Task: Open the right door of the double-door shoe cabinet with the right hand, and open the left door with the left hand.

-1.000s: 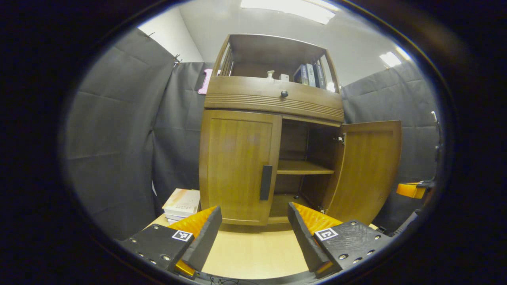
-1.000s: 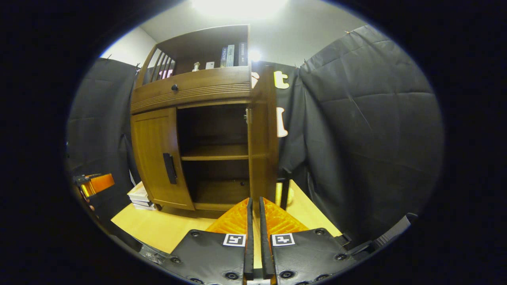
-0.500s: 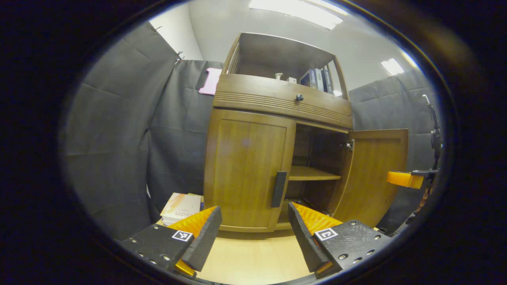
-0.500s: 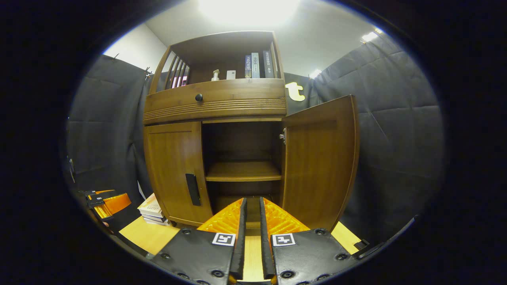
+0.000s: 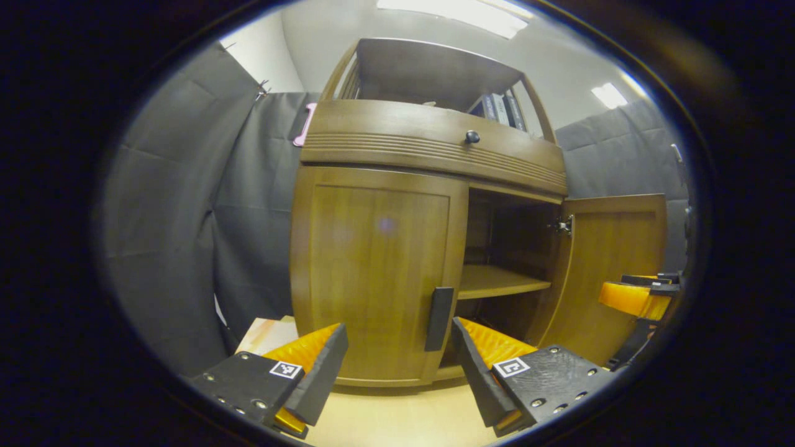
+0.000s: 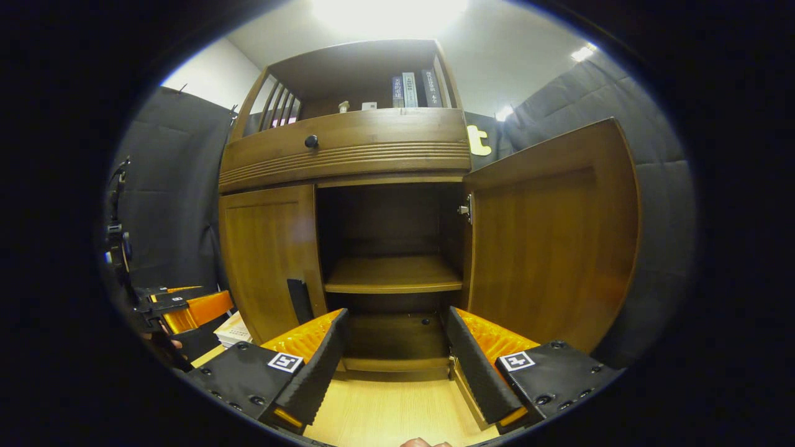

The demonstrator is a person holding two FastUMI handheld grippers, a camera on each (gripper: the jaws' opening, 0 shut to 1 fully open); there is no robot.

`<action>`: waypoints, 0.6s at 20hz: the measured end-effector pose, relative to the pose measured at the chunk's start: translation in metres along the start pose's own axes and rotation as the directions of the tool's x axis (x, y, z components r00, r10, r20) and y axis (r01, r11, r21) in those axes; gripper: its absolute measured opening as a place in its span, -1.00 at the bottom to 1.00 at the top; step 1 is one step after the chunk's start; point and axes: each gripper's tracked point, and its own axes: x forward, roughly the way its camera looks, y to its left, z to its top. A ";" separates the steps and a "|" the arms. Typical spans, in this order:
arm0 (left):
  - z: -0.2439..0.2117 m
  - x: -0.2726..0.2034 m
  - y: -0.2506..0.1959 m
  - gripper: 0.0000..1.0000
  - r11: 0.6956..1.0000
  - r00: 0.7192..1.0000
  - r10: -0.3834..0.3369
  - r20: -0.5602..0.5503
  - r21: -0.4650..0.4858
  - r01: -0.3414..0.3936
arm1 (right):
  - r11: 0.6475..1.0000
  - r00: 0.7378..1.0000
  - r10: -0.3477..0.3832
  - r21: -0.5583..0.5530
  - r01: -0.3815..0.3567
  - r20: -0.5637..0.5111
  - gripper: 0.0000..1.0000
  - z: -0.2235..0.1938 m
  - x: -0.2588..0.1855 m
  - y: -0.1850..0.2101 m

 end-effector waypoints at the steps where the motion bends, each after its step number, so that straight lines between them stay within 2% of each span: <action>1: -0.002 0.011 -0.003 0.93 1.000 1.000 0.002 -0.007 0.001 -0.002 | 1.000 1.000 0.001 0.004 -0.001 -0.001 0.90 -0.002 0.006 -0.001; 11: -0.039 0.107 -0.046 0.93 0.998 0.998 -0.010 -0.056 0.054 0.013 | 0.998 0.997 0.057 0.014 -0.056 -0.044 0.90 -0.030 0.048 0.001; 12: -0.043 0.115 -0.050 0.93 0.998 0.998 -0.009 -0.060 0.059 0.012 | 0.998 0.997 0.061 0.013 -0.060 -0.046 0.98 -0.031 0.051 0.001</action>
